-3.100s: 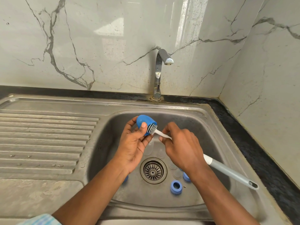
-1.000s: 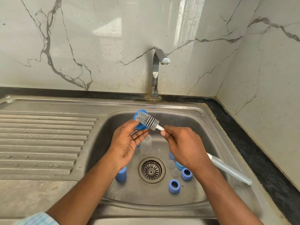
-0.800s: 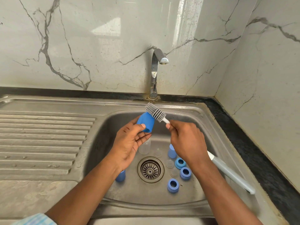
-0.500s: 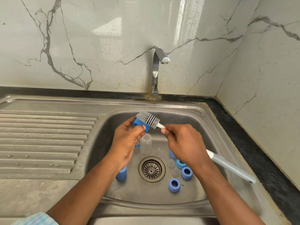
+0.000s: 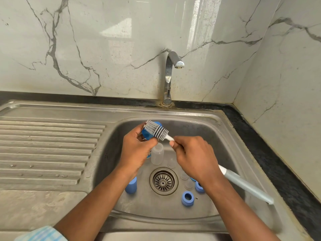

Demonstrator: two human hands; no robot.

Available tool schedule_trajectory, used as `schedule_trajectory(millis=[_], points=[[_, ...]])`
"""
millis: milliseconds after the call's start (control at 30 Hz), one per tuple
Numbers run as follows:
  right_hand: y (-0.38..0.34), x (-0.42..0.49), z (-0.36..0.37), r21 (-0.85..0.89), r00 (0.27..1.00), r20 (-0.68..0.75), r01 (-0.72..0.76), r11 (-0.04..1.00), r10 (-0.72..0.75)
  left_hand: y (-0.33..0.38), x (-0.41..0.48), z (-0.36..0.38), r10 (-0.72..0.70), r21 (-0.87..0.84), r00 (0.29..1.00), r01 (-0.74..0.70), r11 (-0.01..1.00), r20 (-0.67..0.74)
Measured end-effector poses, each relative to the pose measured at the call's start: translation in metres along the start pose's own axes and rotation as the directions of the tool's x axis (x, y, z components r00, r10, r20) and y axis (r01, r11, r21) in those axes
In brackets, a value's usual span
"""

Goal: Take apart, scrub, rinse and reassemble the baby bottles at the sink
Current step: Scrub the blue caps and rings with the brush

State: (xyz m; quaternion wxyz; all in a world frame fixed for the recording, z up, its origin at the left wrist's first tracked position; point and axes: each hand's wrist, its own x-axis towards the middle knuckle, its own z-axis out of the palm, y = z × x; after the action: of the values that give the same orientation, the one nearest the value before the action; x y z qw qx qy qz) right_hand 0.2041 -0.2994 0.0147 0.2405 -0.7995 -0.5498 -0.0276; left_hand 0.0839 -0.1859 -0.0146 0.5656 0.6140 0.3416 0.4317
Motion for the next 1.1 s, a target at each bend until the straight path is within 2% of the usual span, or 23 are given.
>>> schedule_trajectory(millis=[133, 200, 400, 500, 600, 667, 733, 833, 967, 1033, 1100], points=[[0.005, 0.007, 0.001, -0.006, 0.986, -0.085, -0.147, 0.989, 0.146, -0.001, -0.006, 0.006, 0.048, 0.047, 0.997, -0.051, 0.998, 0.055], [0.012, 0.008, -0.001, -0.012, 0.98, -0.103, -0.175, 0.985, 0.173, -0.002, -0.006, 0.009, 0.074, 0.1, 0.995, -0.08, 0.992, 0.067], [0.0, -0.002, -0.003, 0.032, 1.0, 0.022, 0.014, 0.999, -0.015, -0.004, 0.0, 0.0, 0.09, 0.141, 0.996, -0.09, 0.986, 0.005], [0.001, 0.005, 0.0, 0.009, 0.995, -0.046, -0.083, 0.997, 0.083, -0.005, -0.001, 0.0, 0.146, 0.195, 0.988, -0.153, 0.969, 0.049], [0.009, 0.009, 0.001, 0.002, 0.981, -0.107, -0.166, 0.986, 0.165, -0.005, -0.004, 0.006, 0.126, 0.183, 0.989, -0.139, 0.973, 0.08], [0.012, 0.007, 0.001, 0.041, 0.984, -0.11, -0.136, 0.99, 0.14, -0.001, -0.004, 0.009, 0.051, 0.103, 0.998, -0.054, 0.993, 0.034], [0.011, 0.003, 0.0, 0.094, 0.997, -0.064, -0.043, 0.995, 0.05, 0.003, 0.0, 0.005, -0.071, -0.069, 0.997, 0.069, 0.995, -0.038], [0.006, 0.001, 0.002, 0.063, 0.999, -0.035, 0.03, 0.998, -0.028, 0.008, 0.003, 0.001, -0.26, -0.413, 0.965, 0.253, 0.875, 0.041], [0.015, 0.012, 0.003, 0.069, 0.98, -0.172, -0.091, 0.993, 0.102, 0.013, -0.004, 0.007, -0.33, -0.516, 0.928, 0.369, 0.773, 0.17], [0.019, 0.01, 0.002, 0.081, 0.986, -0.153, -0.054, 0.995, 0.065, 0.014, -0.002, 0.006, -0.351, -0.557, 0.921, 0.383, 0.737, 0.169], [0.014, 0.004, 0.003, 0.081, 0.997, -0.068, 0.055, 0.995, -0.049, 0.014, 0.002, 0.001, -0.365, -0.603, 0.918, 0.381, 0.701, 0.156]])
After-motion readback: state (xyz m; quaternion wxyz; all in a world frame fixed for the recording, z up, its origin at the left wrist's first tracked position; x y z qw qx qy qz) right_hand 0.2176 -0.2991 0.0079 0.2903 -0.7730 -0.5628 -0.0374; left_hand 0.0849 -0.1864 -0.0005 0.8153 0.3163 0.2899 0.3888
